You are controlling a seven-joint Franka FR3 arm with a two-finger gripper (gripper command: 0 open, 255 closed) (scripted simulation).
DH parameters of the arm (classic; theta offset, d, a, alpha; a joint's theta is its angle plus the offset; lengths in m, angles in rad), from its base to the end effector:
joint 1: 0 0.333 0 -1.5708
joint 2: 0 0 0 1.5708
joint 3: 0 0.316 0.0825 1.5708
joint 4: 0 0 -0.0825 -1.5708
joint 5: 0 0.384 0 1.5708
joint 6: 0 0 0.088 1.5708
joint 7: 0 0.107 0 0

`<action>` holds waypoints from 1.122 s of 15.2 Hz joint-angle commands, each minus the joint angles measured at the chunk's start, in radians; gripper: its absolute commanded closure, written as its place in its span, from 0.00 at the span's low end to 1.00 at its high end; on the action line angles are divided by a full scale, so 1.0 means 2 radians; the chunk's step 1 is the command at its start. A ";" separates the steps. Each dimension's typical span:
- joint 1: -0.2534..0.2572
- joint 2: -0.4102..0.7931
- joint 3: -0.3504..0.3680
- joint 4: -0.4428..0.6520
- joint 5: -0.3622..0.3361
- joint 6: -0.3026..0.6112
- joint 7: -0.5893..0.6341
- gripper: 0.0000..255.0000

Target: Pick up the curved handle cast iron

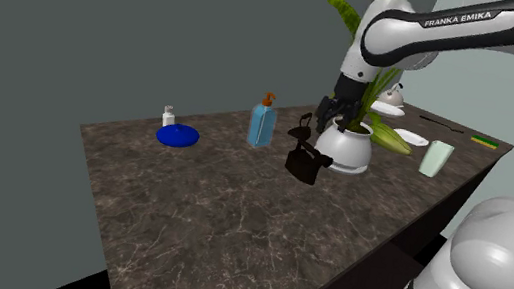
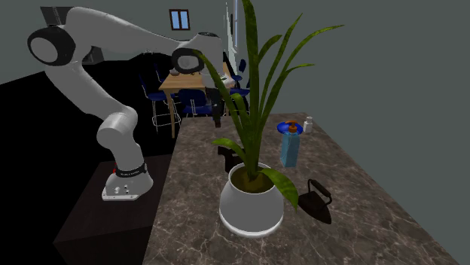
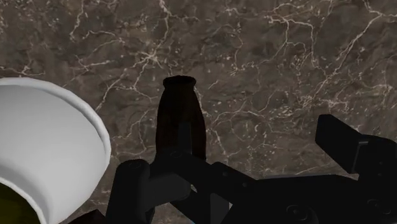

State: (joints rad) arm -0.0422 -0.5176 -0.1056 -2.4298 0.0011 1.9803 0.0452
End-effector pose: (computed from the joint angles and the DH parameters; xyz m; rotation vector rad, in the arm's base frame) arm 0.3955 -0.0618 0.4957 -3.0769 0.2798 -0.1051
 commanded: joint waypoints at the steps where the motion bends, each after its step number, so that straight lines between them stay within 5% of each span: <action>1: -0.003 0.040 -0.008 0.009 -0.004 0.028 -0.008 0.00; 9: -0.013 0.187 -0.033 0.059 -0.007 0.114 -0.035 0.00; 17: -0.014 0.224 -0.035 0.041 -0.001 0.168 -0.042 0.00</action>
State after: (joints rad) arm -0.0696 -0.0769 -0.1750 -2.3415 -0.0020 2.3019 -0.0366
